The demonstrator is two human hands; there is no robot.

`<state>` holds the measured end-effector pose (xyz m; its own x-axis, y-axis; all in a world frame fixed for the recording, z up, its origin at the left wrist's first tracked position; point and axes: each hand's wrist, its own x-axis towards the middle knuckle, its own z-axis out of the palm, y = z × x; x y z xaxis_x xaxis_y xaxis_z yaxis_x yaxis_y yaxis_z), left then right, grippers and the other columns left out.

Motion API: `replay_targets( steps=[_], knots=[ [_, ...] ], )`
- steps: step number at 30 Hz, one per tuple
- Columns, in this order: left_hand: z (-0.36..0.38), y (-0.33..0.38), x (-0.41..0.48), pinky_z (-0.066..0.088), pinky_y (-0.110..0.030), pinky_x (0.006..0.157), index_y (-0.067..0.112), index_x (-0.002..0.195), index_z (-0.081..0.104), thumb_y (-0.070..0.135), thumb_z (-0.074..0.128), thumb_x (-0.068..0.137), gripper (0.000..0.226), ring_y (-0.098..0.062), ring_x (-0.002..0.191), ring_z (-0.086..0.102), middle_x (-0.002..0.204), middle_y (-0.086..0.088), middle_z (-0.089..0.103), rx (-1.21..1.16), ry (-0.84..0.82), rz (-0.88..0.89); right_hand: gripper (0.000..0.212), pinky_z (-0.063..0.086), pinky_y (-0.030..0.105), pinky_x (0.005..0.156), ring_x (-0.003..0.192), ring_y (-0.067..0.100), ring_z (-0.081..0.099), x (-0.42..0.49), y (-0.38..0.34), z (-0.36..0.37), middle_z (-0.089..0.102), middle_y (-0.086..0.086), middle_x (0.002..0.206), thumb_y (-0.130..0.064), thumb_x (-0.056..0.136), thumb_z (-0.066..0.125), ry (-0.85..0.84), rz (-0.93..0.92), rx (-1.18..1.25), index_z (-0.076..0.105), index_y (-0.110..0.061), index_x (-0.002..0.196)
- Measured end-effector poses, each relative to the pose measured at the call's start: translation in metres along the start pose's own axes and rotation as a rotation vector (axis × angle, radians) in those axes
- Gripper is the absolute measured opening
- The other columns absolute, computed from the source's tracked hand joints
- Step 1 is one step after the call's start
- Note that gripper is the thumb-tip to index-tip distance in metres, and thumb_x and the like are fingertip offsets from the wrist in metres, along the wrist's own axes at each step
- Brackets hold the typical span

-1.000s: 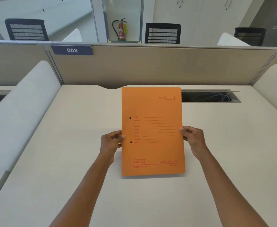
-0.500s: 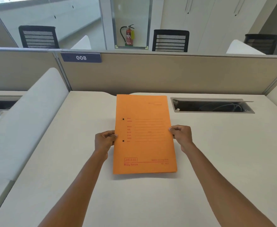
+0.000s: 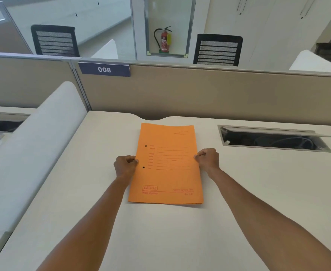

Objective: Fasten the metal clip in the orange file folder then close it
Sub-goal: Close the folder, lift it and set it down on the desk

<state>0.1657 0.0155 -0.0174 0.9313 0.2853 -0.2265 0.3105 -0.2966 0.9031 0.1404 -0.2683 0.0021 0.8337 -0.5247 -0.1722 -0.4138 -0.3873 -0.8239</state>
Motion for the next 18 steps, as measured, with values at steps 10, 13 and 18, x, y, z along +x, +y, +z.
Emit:
replay_targets(
  steps=[10,13,18],
  knots=[
    [0.008,0.000,0.005,0.050,-0.030,0.076,0.001,0.085,0.076,0.002,0.062,0.087,0.014,-0.028,0.078,0.065,0.081,-0.011,0.073,0.211,0.012,0.121,0.015,0.047,0.027,0.066,0.068,0.023,0.060,0.014,0.008,0.014,0.072,0.019,0.080,-0.006,0.081,0.074,-0.025,-0.035,-0.179,0.070,0.007,0.075],
    [0.009,-0.001,0.004,0.050,-0.029,0.072,0.001,0.085,0.076,0.003,0.062,0.087,0.015,-0.029,0.079,0.067,0.082,-0.013,0.074,0.241,0.012,0.132,0.019,0.048,0.029,0.064,0.070,0.029,0.063,0.013,0.007,0.015,0.071,0.020,0.079,-0.009,0.083,0.072,-0.025,-0.047,-0.234,0.069,0.007,0.074],
    [0.011,-0.005,0.008,0.048,-0.029,0.075,0.000,0.094,0.074,0.008,0.064,0.087,0.015,-0.031,0.089,0.067,0.092,-0.015,0.073,0.280,0.025,0.111,0.024,0.051,0.032,0.066,0.073,0.031,0.064,0.013,0.006,0.018,0.065,0.015,0.075,-0.013,0.086,0.068,-0.030,-0.066,-0.317,0.065,0.005,0.070]
  ],
)
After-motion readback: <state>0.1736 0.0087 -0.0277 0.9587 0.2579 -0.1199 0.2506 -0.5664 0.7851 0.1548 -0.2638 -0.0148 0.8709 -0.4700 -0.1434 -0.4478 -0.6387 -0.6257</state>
